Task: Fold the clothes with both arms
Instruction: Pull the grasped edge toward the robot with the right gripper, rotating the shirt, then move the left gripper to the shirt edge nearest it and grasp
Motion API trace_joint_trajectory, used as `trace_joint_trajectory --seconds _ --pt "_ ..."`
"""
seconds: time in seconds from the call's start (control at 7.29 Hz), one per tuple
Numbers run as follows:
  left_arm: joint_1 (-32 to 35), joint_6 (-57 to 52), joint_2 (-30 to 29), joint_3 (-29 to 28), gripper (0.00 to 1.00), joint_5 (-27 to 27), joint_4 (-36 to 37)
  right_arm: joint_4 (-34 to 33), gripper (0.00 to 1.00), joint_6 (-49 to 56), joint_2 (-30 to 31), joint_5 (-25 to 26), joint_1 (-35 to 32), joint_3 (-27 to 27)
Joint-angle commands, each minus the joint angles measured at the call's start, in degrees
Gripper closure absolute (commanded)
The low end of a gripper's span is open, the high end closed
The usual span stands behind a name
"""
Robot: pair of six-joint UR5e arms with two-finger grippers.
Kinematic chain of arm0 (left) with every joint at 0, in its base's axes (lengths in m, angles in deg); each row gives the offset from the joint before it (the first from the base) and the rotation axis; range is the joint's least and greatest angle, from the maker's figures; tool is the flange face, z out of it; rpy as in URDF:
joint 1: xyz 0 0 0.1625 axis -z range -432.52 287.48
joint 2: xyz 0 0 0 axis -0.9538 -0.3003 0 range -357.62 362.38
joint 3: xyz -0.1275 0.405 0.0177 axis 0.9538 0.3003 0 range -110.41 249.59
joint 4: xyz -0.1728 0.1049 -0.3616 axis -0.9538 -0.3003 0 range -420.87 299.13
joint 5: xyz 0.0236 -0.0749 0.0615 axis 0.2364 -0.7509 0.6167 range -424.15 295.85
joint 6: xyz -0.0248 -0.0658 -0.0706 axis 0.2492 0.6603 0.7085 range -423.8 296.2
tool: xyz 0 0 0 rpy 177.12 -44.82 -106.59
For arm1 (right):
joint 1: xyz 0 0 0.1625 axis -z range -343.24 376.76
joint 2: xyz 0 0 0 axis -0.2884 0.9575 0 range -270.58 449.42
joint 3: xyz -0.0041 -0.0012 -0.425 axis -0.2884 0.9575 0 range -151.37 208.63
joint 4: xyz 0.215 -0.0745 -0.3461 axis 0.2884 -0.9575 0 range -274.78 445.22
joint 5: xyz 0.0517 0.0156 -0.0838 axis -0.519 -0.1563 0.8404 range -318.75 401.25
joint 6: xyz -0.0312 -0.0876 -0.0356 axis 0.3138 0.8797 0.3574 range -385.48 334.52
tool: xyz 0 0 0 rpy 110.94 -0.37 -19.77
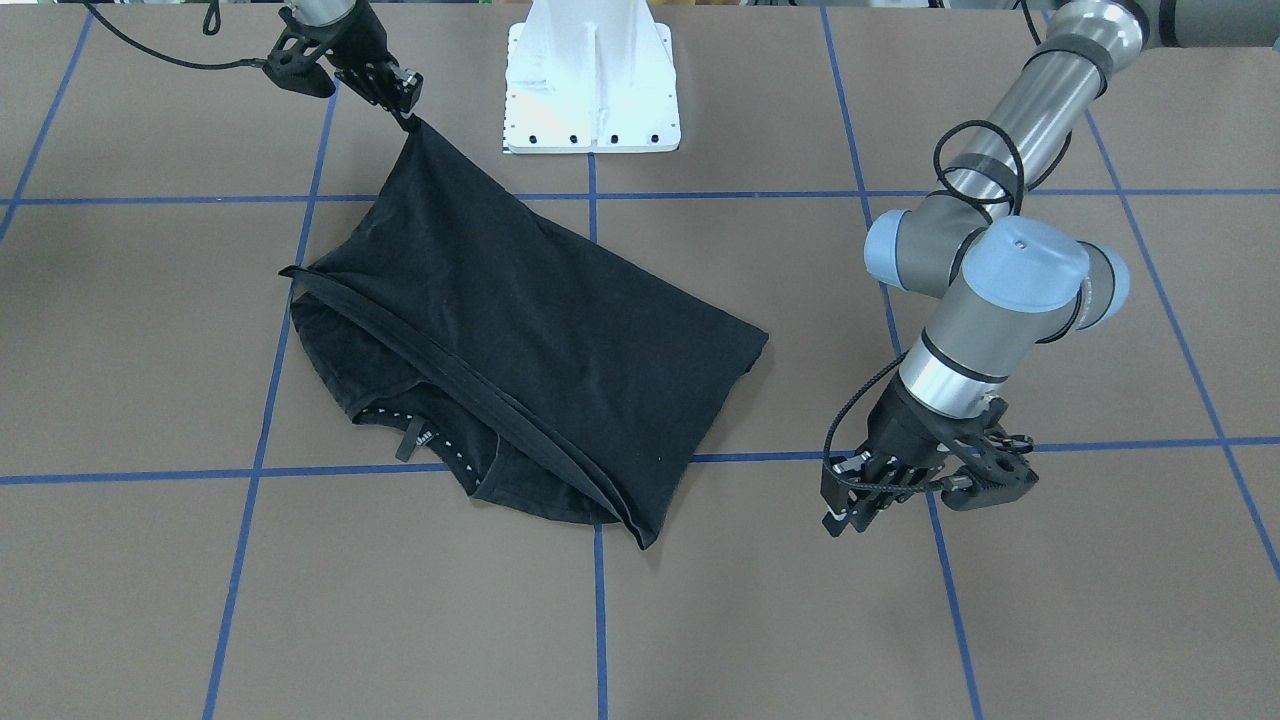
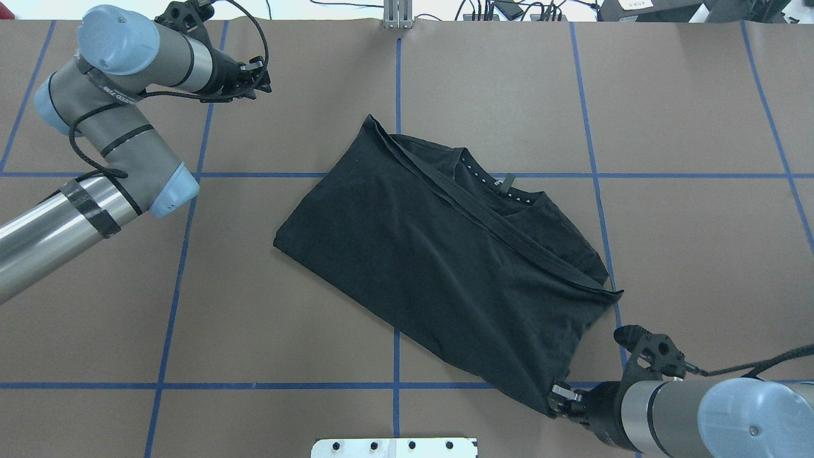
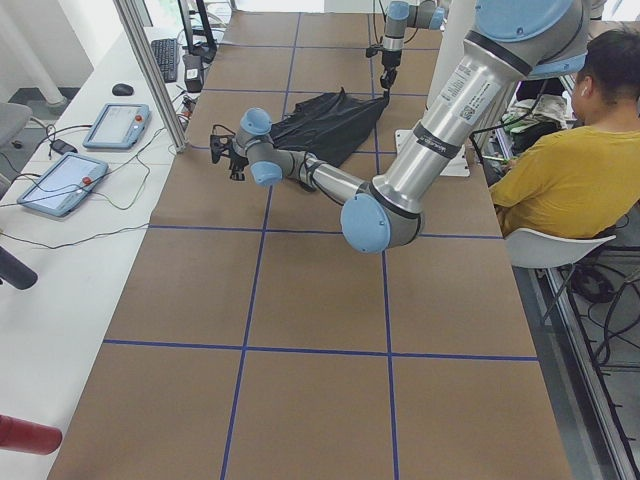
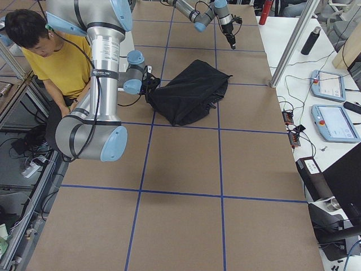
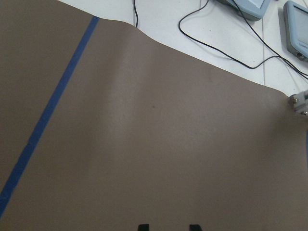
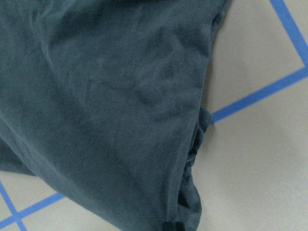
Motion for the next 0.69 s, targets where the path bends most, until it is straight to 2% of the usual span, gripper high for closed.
trace_joint_trajectory --seconds 0.0,0.14,0.27,0.41,0.55 --pt "-0.5 3.2 0.7 4.0 0.6 -3.5 0.4 -5.9 0.59 -5.5 0.4 0.1 3.9 -2.8" --pt "-2.6 4.8 3.8 8.6 0.59 -3.4 0.8 -7.6 0.01 -5.8 0.8 0.4 4.7 -2.9" --pt "-5.4 9.4 6.9 14.6 0.58 -2.6 3.5 -7.9 0.0 -5.8 0.6 0.4 4.0 -3.6" --pt "-8.3 10.5 10.7 20.3 0.56 0.7 5.9 -8.0 0.0 -5.4 0.7 0.0 0.2 -5.0" --pt "-13.0 11.9 14.1 24.6 0.55 7.9 9.7 -8.1 0.0 -5.1 0.3 -0.1 -2.3 -5.1"
